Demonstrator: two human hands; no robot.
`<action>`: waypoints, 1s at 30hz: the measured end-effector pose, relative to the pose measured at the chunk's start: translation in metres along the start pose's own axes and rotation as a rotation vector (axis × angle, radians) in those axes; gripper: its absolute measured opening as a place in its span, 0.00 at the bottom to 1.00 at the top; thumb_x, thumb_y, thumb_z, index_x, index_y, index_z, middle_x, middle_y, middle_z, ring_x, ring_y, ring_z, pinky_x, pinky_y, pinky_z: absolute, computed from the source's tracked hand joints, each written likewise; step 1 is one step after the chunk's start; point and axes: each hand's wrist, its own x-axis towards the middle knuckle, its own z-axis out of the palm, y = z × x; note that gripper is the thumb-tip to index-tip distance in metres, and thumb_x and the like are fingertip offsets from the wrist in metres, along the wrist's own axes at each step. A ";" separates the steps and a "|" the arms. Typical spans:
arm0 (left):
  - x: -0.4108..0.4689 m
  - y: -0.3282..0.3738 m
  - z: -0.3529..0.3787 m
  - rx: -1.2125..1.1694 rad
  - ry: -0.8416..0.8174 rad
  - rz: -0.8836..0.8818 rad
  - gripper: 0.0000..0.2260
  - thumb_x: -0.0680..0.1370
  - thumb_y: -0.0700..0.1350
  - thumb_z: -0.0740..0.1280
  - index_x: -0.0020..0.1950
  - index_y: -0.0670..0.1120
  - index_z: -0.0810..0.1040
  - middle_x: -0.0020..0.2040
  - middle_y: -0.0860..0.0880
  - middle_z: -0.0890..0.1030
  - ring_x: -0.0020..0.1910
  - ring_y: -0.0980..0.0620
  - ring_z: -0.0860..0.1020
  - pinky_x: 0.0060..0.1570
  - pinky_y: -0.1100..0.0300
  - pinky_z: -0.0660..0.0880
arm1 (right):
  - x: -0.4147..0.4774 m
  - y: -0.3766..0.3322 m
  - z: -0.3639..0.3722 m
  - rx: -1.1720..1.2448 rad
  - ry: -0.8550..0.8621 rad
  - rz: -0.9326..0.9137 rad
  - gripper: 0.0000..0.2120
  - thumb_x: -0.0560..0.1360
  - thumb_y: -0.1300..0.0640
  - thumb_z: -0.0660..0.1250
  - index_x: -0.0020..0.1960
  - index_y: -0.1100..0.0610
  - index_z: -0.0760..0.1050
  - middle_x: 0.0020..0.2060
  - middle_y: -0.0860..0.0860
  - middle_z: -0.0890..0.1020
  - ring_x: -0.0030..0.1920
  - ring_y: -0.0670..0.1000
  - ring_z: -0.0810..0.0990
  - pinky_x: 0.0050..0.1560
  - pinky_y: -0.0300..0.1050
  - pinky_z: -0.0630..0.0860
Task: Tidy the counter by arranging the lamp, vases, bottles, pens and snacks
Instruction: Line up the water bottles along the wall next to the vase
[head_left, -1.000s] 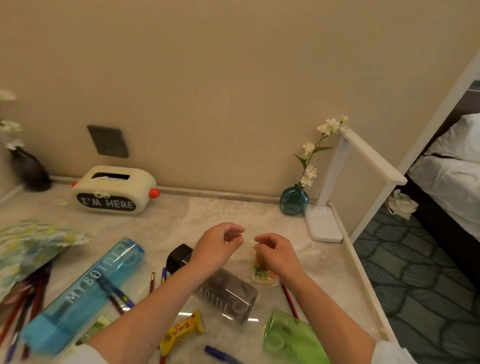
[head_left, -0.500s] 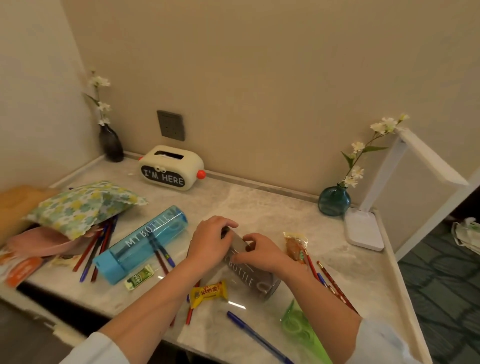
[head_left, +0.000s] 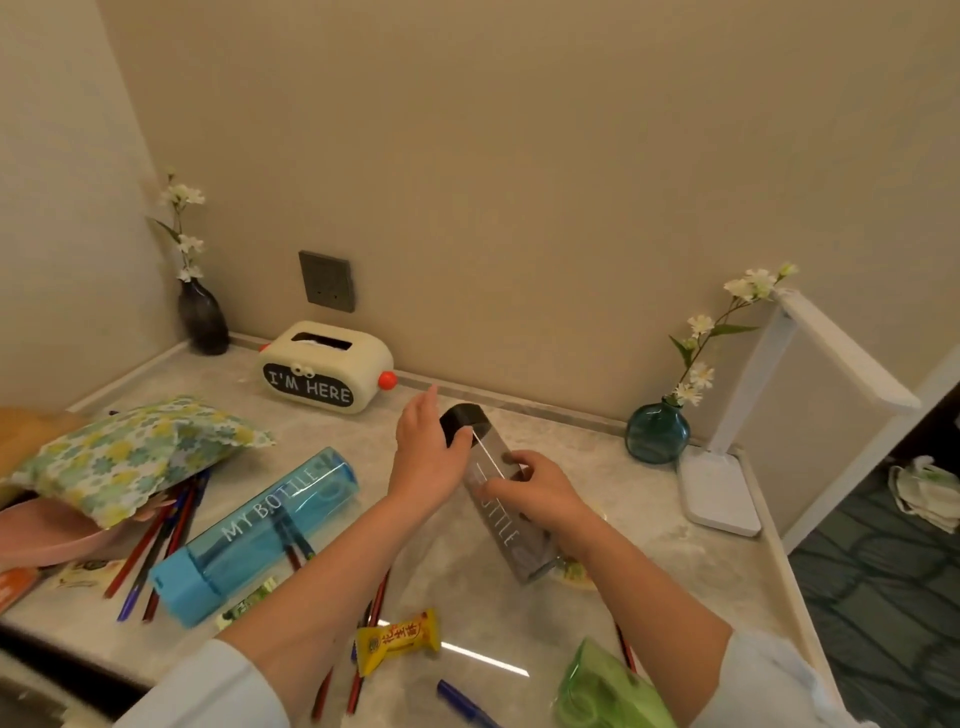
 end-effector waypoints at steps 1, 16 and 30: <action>0.007 0.006 0.003 -0.026 -0.025 -0.032 0.32 0.79 0.48 0.63 0.78 0.46 0.50 0.78 0.45 0.53 0.77 0.46 0.53 0.74 0.51 0.55 | 0.003 -0.004 -0.006 0.023 0.034 -0.011 0.31 0.69 0.53 0.74 0.70 0.52 0.68 0.45 0.48 0.76 0.42 0.46 0.78 0.36 0.37 0.72; 0.071 0.088 0.068 -0.348 -0.407 0.018 0.17 0.81 0.44 0.60 0.70 0.51 0.65 0.59 0.51 0.77 0.58 0.49 0.78 0.61 0.45 0.74 | 0.040 -0.021 -0.101 0.055 0.346 -0.081 0.33 0.69 0.58 0.75 0.72 0.52 0.68 0.60 0.50 0.79 0.56 0.49 0.78 0.59 0.47 0.76; 0.103 0.090 0.117 -0.304 -0.498 0.055 0.19 0.79 0.35 0.57 0.68 0.48 0.71 0.62 0.49 0.76 0.62 0.47 0.75 0.62 0.45 0.74 | 0.079 0.002 -0.129 -0.145 0.414 0.074 0.33 0.70 0.61 0.74 0.72 0.50 0.68 0.63 0.51 0.79 0.60 0.55 0.79 0.50 0.54 0.82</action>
